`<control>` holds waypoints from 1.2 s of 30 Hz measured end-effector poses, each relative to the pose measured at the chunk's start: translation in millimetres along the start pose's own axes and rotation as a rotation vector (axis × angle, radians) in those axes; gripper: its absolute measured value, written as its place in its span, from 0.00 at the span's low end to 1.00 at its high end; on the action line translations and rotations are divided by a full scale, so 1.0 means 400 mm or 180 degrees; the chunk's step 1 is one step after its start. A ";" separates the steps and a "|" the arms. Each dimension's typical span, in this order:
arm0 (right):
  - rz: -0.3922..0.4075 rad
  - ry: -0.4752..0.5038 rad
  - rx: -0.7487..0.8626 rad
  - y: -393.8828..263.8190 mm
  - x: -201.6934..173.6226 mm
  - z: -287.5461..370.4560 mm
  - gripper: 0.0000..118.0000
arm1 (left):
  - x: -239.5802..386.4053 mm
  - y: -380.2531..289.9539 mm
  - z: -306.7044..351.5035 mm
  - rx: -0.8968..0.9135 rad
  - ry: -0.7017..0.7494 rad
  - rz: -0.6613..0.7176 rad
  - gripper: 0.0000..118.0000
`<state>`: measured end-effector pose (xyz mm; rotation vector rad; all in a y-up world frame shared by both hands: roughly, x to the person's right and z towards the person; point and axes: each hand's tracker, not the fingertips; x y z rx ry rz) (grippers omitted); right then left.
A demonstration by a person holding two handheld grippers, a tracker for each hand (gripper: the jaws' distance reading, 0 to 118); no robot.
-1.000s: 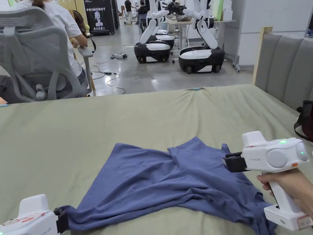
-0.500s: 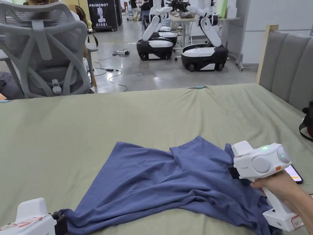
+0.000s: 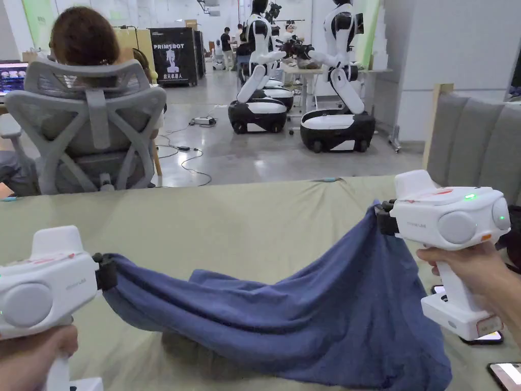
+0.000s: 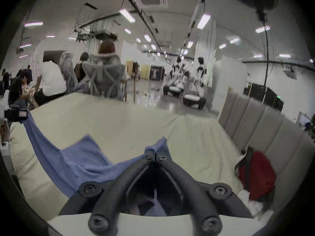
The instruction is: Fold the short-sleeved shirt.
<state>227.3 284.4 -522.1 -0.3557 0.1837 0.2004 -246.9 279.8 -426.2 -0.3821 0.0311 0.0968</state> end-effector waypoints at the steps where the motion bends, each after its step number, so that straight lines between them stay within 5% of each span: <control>1: 0.0004 -0.0042 0.0103 0.044 0.000 0.023 0.00 | 0.004 0.047 -0.005 0.0117 -0.0009 -0.0013 0.03; 7: 0.0176 -0.0433 0.0443 0.263 0.045 0.072 0.00 | 0.007 0.297 -0.026 0.0420 -0.0133 0.0076 0.03; 13: -0.0031 -0.0754 0.0772 0.461 0.109 0.090 0.00 | 0.002 0.507 -0.069 0.0650 0.0053 -0.0040 0.03; 24: -0.0305 -0.0671 0.1052 0.772 0.150 -0.014 0.00 | -0.040 0.741 -0.150 0.0882 0.0303 0.0017 0.03; 36: -0.0415 -0.0707 0.1116 0.721 0.117 -0.104 0.00 | -0.075 0.735 -0.196 0.1041 0.0375 -0.0064 0.03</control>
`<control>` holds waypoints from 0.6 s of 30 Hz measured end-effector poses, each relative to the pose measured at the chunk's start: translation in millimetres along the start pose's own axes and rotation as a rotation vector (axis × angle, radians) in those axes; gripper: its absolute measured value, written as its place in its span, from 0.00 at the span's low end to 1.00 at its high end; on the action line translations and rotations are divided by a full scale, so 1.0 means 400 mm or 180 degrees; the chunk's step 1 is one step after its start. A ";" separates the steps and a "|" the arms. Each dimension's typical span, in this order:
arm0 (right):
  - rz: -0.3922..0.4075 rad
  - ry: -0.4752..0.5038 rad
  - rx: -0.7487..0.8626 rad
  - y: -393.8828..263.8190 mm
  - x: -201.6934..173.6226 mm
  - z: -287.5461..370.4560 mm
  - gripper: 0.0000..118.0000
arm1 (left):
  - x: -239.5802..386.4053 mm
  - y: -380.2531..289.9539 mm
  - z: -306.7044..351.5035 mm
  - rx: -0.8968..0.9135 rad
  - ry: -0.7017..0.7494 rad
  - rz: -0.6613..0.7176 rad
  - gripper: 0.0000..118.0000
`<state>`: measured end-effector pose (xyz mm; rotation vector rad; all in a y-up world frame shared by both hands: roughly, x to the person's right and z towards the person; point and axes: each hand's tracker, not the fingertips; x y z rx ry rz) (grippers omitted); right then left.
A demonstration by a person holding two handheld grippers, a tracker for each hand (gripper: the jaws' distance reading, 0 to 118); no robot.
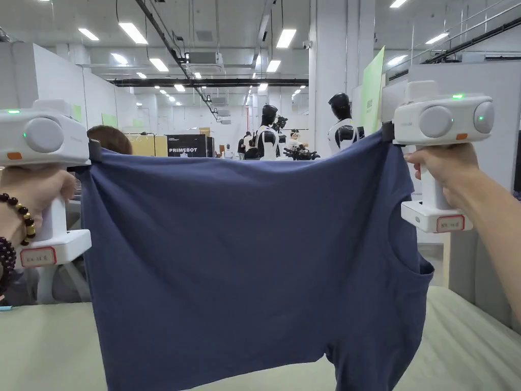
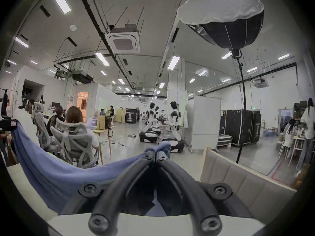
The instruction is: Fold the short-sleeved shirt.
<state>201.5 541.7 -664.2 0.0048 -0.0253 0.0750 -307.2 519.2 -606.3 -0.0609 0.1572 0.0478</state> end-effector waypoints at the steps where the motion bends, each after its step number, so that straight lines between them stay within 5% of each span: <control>1: 0.0009 0.0017 -0.0033 -0.027 -0.004 -0.002 0.00 | -0.002 -0.025 -0.007 -0.0045 -0.0007 -0.0032 0.03; 11: -0.0110 0.0144 -0.0655 -0.351 -0.039 -0.041 0.00 | -0.025 -0.344 -0.097 -0.0680 0.0044 -0.0026 0.03; 18: -0.0129 0.0161 -0.0691 -0.377 -0.027 0.030 0.00 | -0.033 -0.367 -0.048 -0.0715 -0.0038 0.0081 0.03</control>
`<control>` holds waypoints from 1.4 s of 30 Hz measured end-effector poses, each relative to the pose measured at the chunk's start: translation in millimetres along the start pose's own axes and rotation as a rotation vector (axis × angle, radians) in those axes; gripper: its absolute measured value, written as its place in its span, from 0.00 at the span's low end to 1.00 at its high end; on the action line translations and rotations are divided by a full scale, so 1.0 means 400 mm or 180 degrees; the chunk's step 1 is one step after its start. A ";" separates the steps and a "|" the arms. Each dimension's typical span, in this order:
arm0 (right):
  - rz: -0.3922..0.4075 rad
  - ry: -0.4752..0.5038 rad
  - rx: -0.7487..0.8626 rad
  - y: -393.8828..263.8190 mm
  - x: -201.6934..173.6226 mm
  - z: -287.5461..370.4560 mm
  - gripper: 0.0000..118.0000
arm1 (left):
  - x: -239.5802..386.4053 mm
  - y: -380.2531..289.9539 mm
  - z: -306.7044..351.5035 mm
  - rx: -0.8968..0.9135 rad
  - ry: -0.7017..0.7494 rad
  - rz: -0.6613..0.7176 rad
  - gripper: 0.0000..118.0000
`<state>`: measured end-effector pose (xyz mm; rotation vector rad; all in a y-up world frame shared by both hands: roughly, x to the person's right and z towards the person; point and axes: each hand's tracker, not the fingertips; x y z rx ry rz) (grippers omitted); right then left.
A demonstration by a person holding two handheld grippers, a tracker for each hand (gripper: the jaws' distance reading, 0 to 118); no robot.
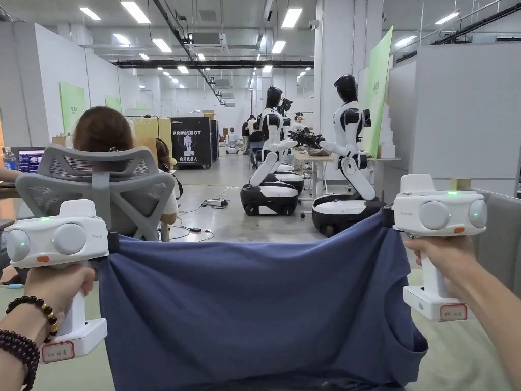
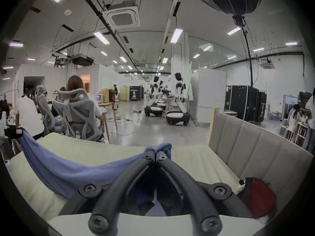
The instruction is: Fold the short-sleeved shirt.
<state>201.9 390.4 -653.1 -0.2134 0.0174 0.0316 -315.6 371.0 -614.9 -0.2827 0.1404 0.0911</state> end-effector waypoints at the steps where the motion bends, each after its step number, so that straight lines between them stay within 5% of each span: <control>1: 0.0030 -0.0002 0.0033 -0.007 -0.001 0.034 0.00 | -0.003 -0.001 0.030 0.0022 -0.0026 -0.0003 0.03; 6: 0.0153 0.0080 0.0146 -0.105 0.011 0.230 0.00 | -0.053 -0.103 0.204 0.0112 -0.0327 0.0114 0.03; 13: 0.0244 0.0085 -0.0277 -0.374 0.068 0.518 0.00 | -0.115 -0.428 0.446 -0.0220 -0.0157 -0.0086 0.03; 19: 0.0017 0.0189 -0.0923 -0.606 0.089 0.683 0.00 | -0.129 -0.663 0.559 -0.0843 -0.0123 0.0211 0.03; 28: 0.0983 0.0050 -0.2645 -0.882 0.050 0.597 0.00 | -0.096 -0.809 0.509 -0.1728 0.0047 -0.0074 0.03; 37: 0.0715 0.0106 -0.2688 -0.881 0.074 0.574 0.05 | -0.088 -0.811 0.496 -0.1942 0.0095 -0.0124 0.07; 39: 0.0677 -0.0039 -0.2507 -0.875 0.080 0.597 0.25 | -0.096 -0.806 0.498 -0.1927 0.0135 -0.0073 0.30; 40: 0.0675 -0.0116 -0.2448 -0.867 0.086 0.608 0.55 | -0.104 -0.802 0.505 -0.1915 0.0136 -0.0047 0.64; 42: 0.0541 -0.0087 -0.2355 -0.847 0.098 0.636 0.93 | -0.110 -0.786 0.538 -0.1741 0.0115 0.0017 1.00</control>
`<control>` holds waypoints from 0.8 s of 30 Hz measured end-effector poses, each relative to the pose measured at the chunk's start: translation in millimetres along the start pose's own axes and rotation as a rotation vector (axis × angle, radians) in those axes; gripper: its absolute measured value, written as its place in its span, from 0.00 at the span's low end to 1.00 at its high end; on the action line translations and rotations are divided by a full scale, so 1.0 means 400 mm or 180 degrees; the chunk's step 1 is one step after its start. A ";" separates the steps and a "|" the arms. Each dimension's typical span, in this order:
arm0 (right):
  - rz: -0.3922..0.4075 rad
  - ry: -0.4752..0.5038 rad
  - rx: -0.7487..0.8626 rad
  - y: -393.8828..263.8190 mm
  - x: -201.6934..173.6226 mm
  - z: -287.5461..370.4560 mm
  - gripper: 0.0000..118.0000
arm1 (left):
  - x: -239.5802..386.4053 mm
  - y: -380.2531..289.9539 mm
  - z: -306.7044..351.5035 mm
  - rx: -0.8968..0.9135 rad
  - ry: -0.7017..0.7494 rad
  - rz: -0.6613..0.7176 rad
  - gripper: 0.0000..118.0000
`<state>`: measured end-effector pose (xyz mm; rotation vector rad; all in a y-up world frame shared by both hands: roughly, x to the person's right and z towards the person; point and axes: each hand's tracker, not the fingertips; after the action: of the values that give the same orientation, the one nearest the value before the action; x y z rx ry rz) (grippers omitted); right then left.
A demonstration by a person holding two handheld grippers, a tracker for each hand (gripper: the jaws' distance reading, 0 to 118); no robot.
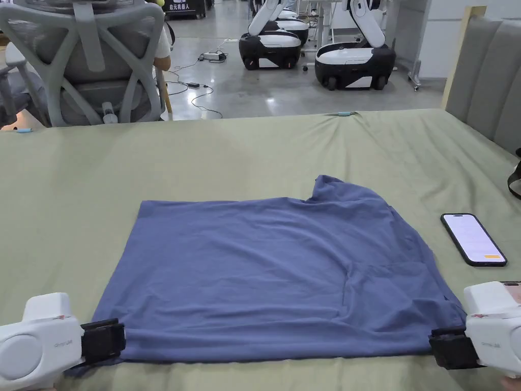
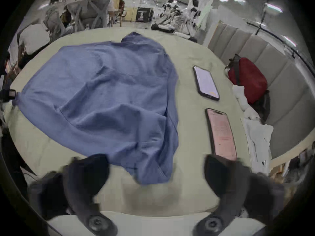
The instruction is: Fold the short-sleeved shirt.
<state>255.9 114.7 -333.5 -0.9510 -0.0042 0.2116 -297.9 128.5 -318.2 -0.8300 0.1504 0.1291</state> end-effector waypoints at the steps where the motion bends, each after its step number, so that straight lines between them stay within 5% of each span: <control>1: -0.0079 0.0094 0.0154 -0.005 -0.002 0.037 1.00 | -0.002 -0.001 0.039 0.0231 -0.0111 0.0033 1.00; 3: -0.0242 0.0210 0.0434 -0.013 0.002 0.088 0.98 | -0.010 0.003 0.085 0.0427 -0.0163 0.0051 0.97; 5: -0.0350 0.0291 0.0681 -0.021 -0.009 0.136 0.70 | -0.016 0.006 0.133 0.0465 -0.0196 0.0077 0.89; 6: -0.0374 0.0346 0.0783 -0.027 -0.013 0.154 0.44 | -0.019 0.004 0.161 0.0535 -0.0229 0.0042 0.73; 7: -0.0377 0.0347 0.0846 -0.033 -0.021 0.164 0.09 | -0.022 0.005 0.174 0.0597 -0.0231 -0.0018 0.42; 8: -0.0353 0.0321 0.0829 -0.037 -0.029 0.170 0.01 | -0.021 0.001 0.186 0.0660 -0.0195 -0.0046 0.13; 9: -0.0333 0.0308 0.0842 -0.035 -0.042 0.179 0.00 | -0.019 -0.002 0.198 0.0706 -0.0132 -0.0072 0.00; 15: -0.0297 0.0417 0.0860 -0.027 -0.063 0.182 0.00 | -0.031 -0.007 0.169 0.0665 -0.0255 0.0062 0.00; 16: -0.0296 0.0421 0.0847 -0.022 -0.066 0.181 0.00 | -0.027 -0.006 0.148 0.0605 -0.0199 0.0030 0.18; 18: -0.0288 0.0393 0.0839 -0.019 -0.070 0.179 0.00 | -0.018 -0.006 0.101 0.0432 -0.0007 -0.0082 0.78; 19: -0.0289 0.0384 0.0835 -0.019 -0.069 0.179 0.00 | -0.013 -0.008 0.072 0.0308 0.0087 -0.0123 1.00; 22: -0.0311 0.0402 0.0813 -0.013 -0.059 0.171 0.00 | -0.008 -0.010 0.016 0.0164 0.0199 -0.0187 0.77; 24: -0.0317 0.0392 0.0795 -0.013 -0.054 0.168 0.00 | -0.004 -0.009 -0.009 0.0009 0.0222 -0.0182 0.77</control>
<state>229.2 161.9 -288.1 -0.7115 0.0861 0.0592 -299.1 123.3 -318.0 -0.8355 0.1922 0.0461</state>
